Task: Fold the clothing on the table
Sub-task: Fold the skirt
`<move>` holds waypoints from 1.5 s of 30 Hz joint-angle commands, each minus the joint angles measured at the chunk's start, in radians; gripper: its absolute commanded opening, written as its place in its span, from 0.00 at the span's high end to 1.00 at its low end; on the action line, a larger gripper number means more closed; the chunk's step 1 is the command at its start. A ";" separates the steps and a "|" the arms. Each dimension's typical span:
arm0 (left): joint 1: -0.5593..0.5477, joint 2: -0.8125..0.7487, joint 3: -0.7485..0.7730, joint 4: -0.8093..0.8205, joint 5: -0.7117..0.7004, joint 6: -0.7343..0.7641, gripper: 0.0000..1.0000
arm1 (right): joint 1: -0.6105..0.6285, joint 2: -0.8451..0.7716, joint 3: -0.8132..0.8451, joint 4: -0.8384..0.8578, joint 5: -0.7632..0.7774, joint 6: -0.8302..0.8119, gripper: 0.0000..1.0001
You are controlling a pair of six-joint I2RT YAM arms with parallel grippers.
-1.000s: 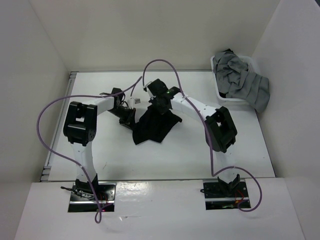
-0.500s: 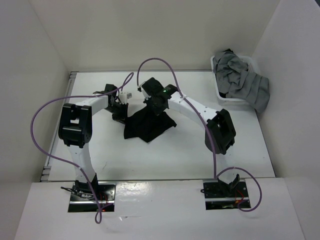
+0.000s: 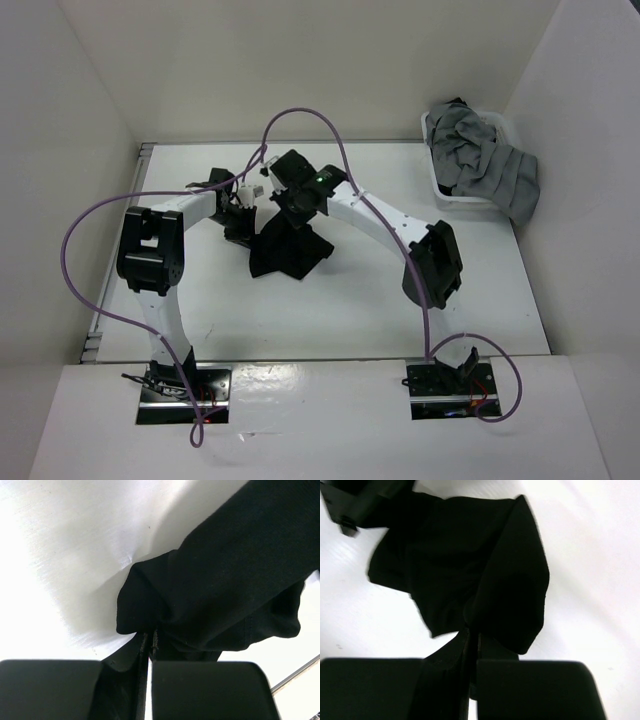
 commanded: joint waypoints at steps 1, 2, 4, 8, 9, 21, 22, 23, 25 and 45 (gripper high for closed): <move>0.002 0.022 -0.026 0.008 -0.025 0.013 1.00 | 0.021 0.040 0.069 0.010 -0.059 0.057 1.00; 0.002 0.022 -0.026 0.008 -0.025 0.013 1.00 | 0.021 0.057 0.080 0.022 -0.073 0.071 1.00; 0.002 0.022 -0.026 0.008 -0.025 0.013 1.00 | 0.030 0.083 0.089 0.022 -0.104 0.080 1.00; 0.002 0.022 -0.026 -0.001 -0.016 0.013 1.00 | 0.052 0.111 0.077 0.051 -0.144 0.099 1.00; 0.002 0.022 -0.026 -0.001 -0.016 0.013 1.00 | 0.061 0.111 0.063 0.080 -0.154 0.108 1.00; 0.002 0.031 -0.026 -0.001 0.002 0.022 1.00 | 0.084 0.102 0.052 0.174 -0.312 0.136 0.99; 0.002 0.031 -0.026 -0.001 0.002 0.022 1.00 | 0.084 0.102 0.043 0.183 -0.326 0.126 0.97; 0.002 0.031 -0.026 -0.001 0.002 0.022 1.00 | 0.084 0.102 0.031 0.200 -0.355 0.126 0.96; 0.002 0.031 -0.026 -0.001 0.002 0.022 1.00 | 0.084 0.091 0.013 0.247 -0.407 0.126 0.92; 0.268 -0.163 -0.026 -0.067 -0.007 0.045 0.84 | -0.170 -0.381 -0.229 0.275 -0.538 -0.027 0.12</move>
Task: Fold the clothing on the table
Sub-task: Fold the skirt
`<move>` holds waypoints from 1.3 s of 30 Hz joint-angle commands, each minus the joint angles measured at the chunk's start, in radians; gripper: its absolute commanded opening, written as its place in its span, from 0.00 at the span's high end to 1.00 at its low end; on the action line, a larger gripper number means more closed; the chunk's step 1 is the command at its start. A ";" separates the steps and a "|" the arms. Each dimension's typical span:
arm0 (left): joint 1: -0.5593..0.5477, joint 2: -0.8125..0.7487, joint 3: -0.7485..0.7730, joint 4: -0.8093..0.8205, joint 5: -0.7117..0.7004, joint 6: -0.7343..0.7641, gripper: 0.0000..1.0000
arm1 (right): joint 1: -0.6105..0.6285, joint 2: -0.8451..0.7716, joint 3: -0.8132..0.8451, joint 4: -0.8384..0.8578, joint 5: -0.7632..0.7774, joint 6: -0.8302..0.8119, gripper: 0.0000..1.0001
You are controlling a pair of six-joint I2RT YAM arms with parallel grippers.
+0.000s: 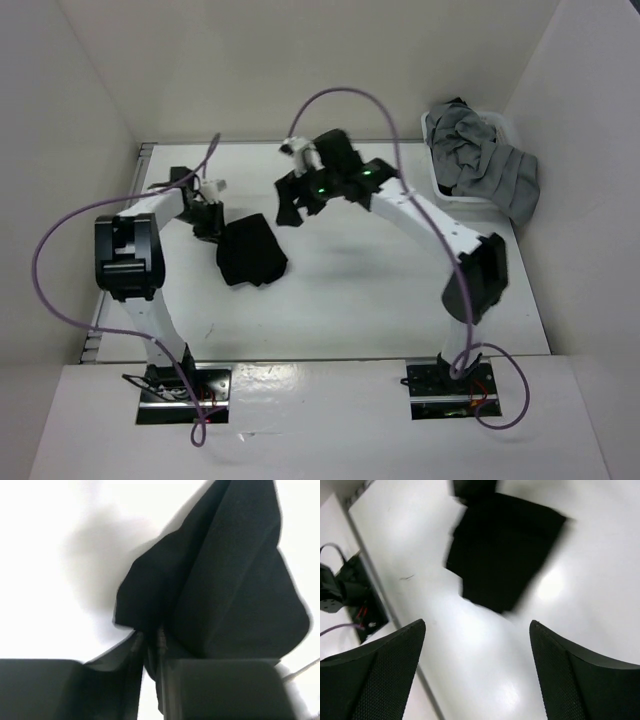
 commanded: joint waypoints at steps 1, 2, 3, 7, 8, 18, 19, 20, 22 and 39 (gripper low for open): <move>0.135 -0.159 0.005 -0.053 -0.022 0.042 0.73 | -0.117 -0.222 -0.074 0.045 0.032 -0.082 0.10; 0.176 -0.187 0.005 -0.053 -0.034 0.053 0.69 | -0.164 -0.254 -0.129 0.044 0.044 -0.111 0.09; 0.194 -0.241 0.005 -0.064 -0.045 0.073 0.63 | -0.187 -0.285 -0.163 0.044 0.076 -0.111 0.09; 0.218 -0.341 -0.005 -0.073 -0.056 0.096 0.27 | -0.255 -0.475 -0.333 0.072 0.142 -0.136 0.08; 0.218 -0.353 -0.005 -0.073 -0.056 0.096 0.20 | -0.267 -0.503 -0.386 0.086 0.162 -0.136 0.07; 0.194 -0.370 -0.100 -0.055 0.085 0.096 0.16 | -0.324 -0.750 -0.650 0.155 0.318 -0.145 0.04; 0.194 -0.361 -0.101 -0.043 0.107 0.096 0.16 | -0.342 -0.759 -0.660 0.164 0.287 -0.145 0.04; 0.185 -0.336 -0.101 -0.043 0.128 0.108 0.16 | -0.359 -0.773 -0.669 0.164 0.272 -0.145 0.04; 0.171 -0.312 -0.067 -0.084 0.199 0.152 0.17 | -0.387 -0.784 -0.692 0.173 0.259 -0.145 0.04; 0.002 -0.332 -0.007 -0.085 0.320 0.246 0.17 | -0.410 -0.808 -0.747 0.209 0.229 -0.145 0.04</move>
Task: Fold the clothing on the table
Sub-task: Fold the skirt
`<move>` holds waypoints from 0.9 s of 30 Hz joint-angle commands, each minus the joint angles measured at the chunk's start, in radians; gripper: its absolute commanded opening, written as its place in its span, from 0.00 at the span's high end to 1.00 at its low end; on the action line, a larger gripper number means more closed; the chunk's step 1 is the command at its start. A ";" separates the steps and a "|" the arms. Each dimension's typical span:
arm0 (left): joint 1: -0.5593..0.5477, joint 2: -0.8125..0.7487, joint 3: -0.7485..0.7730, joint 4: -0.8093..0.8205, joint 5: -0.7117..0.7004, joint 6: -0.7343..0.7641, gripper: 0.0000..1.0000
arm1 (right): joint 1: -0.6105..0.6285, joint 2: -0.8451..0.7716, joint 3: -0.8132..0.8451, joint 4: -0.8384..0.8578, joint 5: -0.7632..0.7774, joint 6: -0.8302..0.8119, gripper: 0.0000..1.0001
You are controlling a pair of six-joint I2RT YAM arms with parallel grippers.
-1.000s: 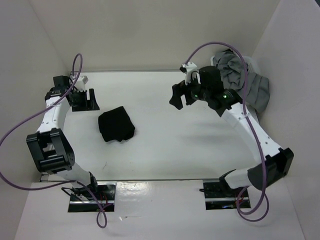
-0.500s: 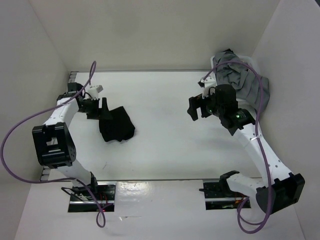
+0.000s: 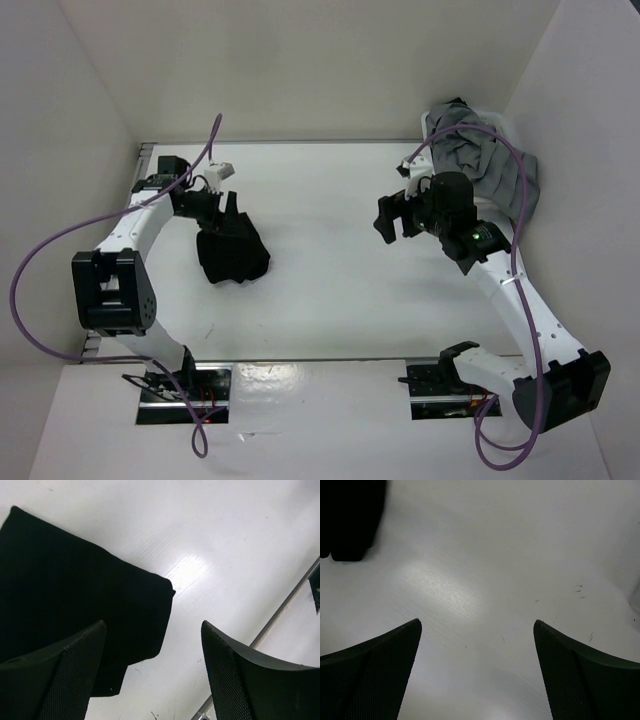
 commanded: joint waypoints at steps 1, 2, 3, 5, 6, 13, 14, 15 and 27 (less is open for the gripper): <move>-0.011 0.011 0.029 0.014 0.007 0.026 0.17 | -0.004 -0.013 -0.010 0.054 -0.027 -0.012 0.04; -0.011 0.032 0.029 0.014 -0.022 0.026 0.17 | -0.004 -0.013 -0.010 0.054 -0.027 -0.012 0.04; -0.011 0.077 0.029 0.014 -0.035 0.016 0.18 | -0.004 -0.013 -0.010 0.054 -0.027 -0.012 0.04; -0.011 0.109 0.018 0.014 -0.058 0.002 0.20 | -0.004 -0.013 -0.010 0.054 -0.027 -0.012 0.04; -0.011 0.131 0.018 0.029 -0.107 -0.021 0.20 | -0.004 -0.013 -0.019 0.054 -0.027 -0.012 0.04; 0.010 0.145 0.018 0.083 -0.286 -0.099 0.20 | -0.004 -0.013 -0.019 0.054 -0.036 -0.021 0.02; 0.027 0.145 0.018 0.083 -0.287 -0.110 0.20 | -0.004 -0.013 -0.019 0.054 -0.036 -0.021 0.02; 0.036 0.145 0.018 0.093 -0.305 -0.110 0.20 | -0.004 -0.013 -0.019 0.054 -0.036 -0.021 0.02; 0.087 0.168 -0.023 0.073 -0.383 -0.133 0.20 | -0.004 -0.032 -0.028 0.054 -0.045 -0.021 0.02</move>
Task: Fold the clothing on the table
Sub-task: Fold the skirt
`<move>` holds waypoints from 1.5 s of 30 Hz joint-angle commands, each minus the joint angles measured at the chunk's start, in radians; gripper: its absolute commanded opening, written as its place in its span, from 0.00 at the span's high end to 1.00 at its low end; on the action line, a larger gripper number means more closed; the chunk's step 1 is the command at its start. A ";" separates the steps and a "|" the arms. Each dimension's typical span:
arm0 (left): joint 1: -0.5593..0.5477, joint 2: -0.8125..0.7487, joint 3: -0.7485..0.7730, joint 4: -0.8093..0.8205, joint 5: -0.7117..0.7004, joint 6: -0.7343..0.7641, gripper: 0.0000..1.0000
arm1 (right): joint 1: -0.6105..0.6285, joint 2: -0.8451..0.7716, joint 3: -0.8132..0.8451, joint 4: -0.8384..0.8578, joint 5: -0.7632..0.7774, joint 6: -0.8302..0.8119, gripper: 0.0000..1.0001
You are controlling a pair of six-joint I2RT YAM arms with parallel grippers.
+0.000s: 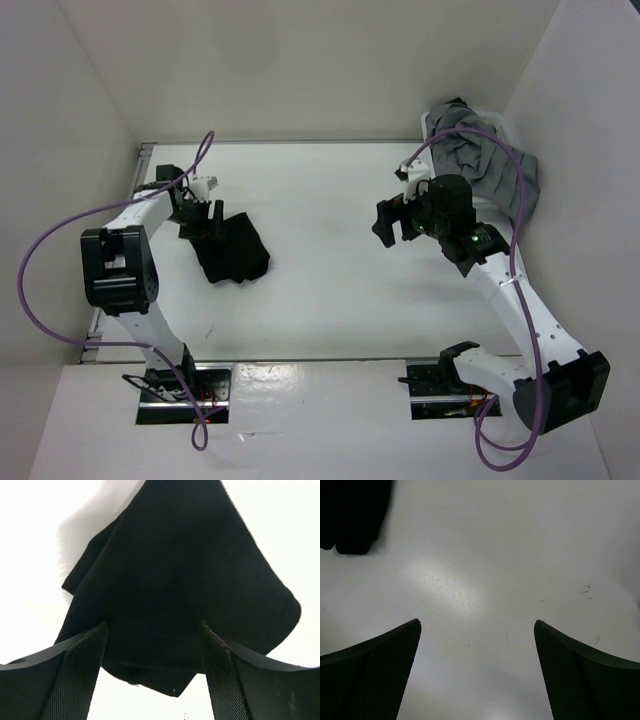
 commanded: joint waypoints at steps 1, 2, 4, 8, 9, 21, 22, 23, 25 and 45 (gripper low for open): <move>0.009 0.026 -0.023 -0.010 -0.039 -0.019 0.20 | -0.004 -0.024 -0.003 0.044 -0.007 -0.010 0.02; 0.009 0.036 -0.023 -0.010 -0.049 -0.019 0.20 | -0.004 -0.024 -0.003 0.044 -0.007 -0.010 0.02; 0.018 0.076 -0.023 -0.019 -0.049 -0.029 0.20 | -0.004 -0.024 -0.003 0.044 -0.007 -0.010 0.02; 0.037 0.153 -0.023 -0.028 -0.049 -0.039 0.20 | -0.013 -0.024 -0.003 0.044 -0.007 -0.020 0.02; 0.037 0.162 -0.023 -0.028 -0.049 -0.039 0.20 | -0.013 -0.024 -0.003 0.044 -0.007 -0.020 0.02; -0.149 0.070 -0.043 0.006 -0.084 -0.014 0.20 | -0.013 -0.033 -0.003 0.053 -0.007 -0.020 0.02; -0.175 0.070 -0.052 0.006 -0.102 -0.014 0.20 | -0.013 -0.033 -0.003 0.053 -0.007 -0.020 0.02; -0.201 0.060 -0.053 0.015 -0.118 -0.014 0.20 | -0.013 -0.033 -0.003 0.053 -0.007 -0.020 0.02; -0.272 0.060 -0.053 0.015 -0.155 -0.014 0.20 | -0.013 -0.033 -0.003 0.053 -0.007 -0.020 0.02; -0.602 0.098 0.023 0.015 -0.170 0.046 0.18 | -0.013 -0.006 -0.003 0.053 0.013 -0.029 0.02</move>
